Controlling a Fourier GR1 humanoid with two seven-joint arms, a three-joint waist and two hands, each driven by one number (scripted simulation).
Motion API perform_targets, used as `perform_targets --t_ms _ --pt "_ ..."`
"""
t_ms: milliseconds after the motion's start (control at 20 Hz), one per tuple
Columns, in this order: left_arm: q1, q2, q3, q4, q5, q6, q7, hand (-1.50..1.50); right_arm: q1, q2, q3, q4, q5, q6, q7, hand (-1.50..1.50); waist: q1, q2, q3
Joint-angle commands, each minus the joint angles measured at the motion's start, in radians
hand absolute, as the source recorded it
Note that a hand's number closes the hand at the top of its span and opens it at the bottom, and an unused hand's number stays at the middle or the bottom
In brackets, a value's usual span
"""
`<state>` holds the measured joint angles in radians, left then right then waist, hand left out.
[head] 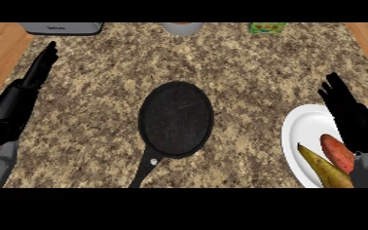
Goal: Pick the sweet potato from the plate and place it in the pan
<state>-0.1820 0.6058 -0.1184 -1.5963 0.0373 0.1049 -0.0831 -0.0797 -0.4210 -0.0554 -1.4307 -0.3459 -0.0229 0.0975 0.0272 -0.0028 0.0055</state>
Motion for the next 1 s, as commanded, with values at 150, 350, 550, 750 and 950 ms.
perform_targets --t_ms 150,350,550,750,950 --pt "0.144 -0.075 0.005 0.037 0.013 0.044 0.076 0.00 -0.128 -0.093 -0.106 0.067 -0.184 0.267 -0.030 -1.50 -0.005 0.004 -0.004" --pt "0.186 -0.163 -0.063 0.091 0.003 0.085 0.155 0.00 -0.029 -0.298 -0.133 0.142 0.067 0.180 -0.033 -1.50 -0.040 0.016 -0.006" --pt "0.223 -0.194 -0.062 0.045 0.006 0.116 0.189 0.00 0.088 -0.380 -0.269 0.246 -0.100 0.360 -0.028 -1.50 -0.043 0.002 -0.004" --pt "0.229 -0.183 -0.058 0.076 0.012 0.082 0.165 0.00 0.128 -0.488 -0.174 0.260 0.141 0.440 -0.223 -1.50 -0.026 0.007 -0.004" --pt "0.203 -0.188 -0.048 0.089 0.005 0.073 0.155 0.00 0.059 -0.611 -0.162 0.302 0.185 0.558 -0.247 -1.50 -0.019 0.007 -0.005"
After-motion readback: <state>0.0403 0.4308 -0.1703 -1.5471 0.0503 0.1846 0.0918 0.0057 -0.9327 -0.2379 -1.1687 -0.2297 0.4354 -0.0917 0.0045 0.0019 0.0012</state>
